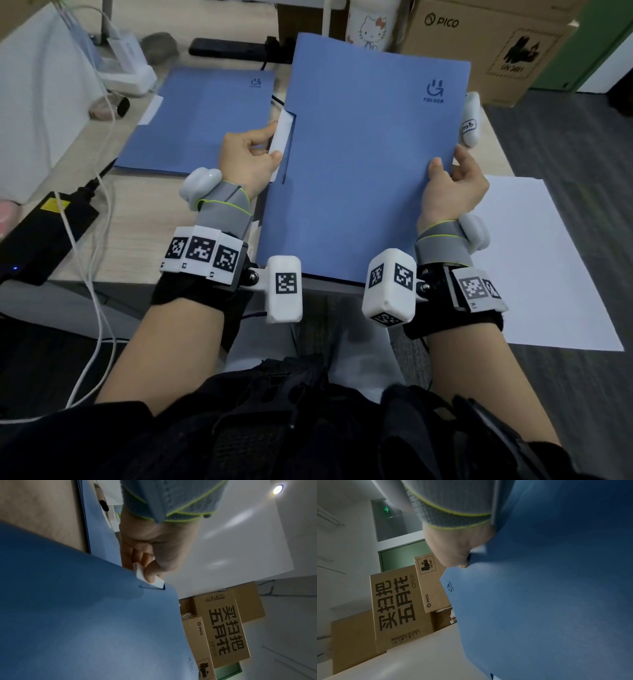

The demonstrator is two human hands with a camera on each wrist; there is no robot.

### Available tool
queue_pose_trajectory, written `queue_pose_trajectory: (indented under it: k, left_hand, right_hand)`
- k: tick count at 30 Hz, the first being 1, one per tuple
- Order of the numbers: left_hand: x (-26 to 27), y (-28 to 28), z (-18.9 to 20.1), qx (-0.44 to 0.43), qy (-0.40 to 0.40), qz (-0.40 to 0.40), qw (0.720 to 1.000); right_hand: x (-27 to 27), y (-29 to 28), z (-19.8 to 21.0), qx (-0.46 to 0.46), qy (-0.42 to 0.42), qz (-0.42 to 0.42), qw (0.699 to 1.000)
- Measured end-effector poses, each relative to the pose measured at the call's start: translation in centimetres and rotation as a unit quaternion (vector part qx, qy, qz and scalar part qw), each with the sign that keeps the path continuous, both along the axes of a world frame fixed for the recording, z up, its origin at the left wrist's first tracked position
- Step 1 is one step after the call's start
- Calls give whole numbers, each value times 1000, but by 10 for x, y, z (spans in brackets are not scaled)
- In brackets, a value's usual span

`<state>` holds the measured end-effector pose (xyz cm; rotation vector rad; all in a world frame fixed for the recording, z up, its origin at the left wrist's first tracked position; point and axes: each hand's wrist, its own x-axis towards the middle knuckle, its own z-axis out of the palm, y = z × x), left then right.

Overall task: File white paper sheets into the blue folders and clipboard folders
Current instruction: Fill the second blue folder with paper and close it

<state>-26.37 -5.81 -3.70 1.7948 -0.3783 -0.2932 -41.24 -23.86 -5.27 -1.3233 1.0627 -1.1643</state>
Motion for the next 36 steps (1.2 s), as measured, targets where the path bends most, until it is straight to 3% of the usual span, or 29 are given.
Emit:
queue_pose_trajectory:
  k: [5, 7, 12, 18, 25, 31, 36]
  left_hand:
    - [16, 11, 0, 88, -4, 1, 996]
    - [21, 13, 1, 79, -5, 3, 997]
    - [27, 14, 0, -22, 30, 74, 997]
    - [35, 21, 5, -188, 109, 134, 967]
    - [51, 12, 6, -226, 110, 153, 956]
    - [39, 6, 3, -209, 146, 116, 960]
    - [2, -2, -1, -77, 155, -22, 985]
  right_hand:
    - [-5, -6, -3, 17, -10, 2, 1000]
    - [-5, -7, -2, 17, -14, 2, 1000]
    - [0, -6, -4, 19, -23, 6, 1000]
    - [-2, -6, -5, 33, -22, 13, 999]
    - [-4, -4, -1, 39, -28, 23, 999]
    - [-5, -8, -2, 45, -27, 11, 999]
    - [-6, -11, -5, 48, -16, 7, 999]
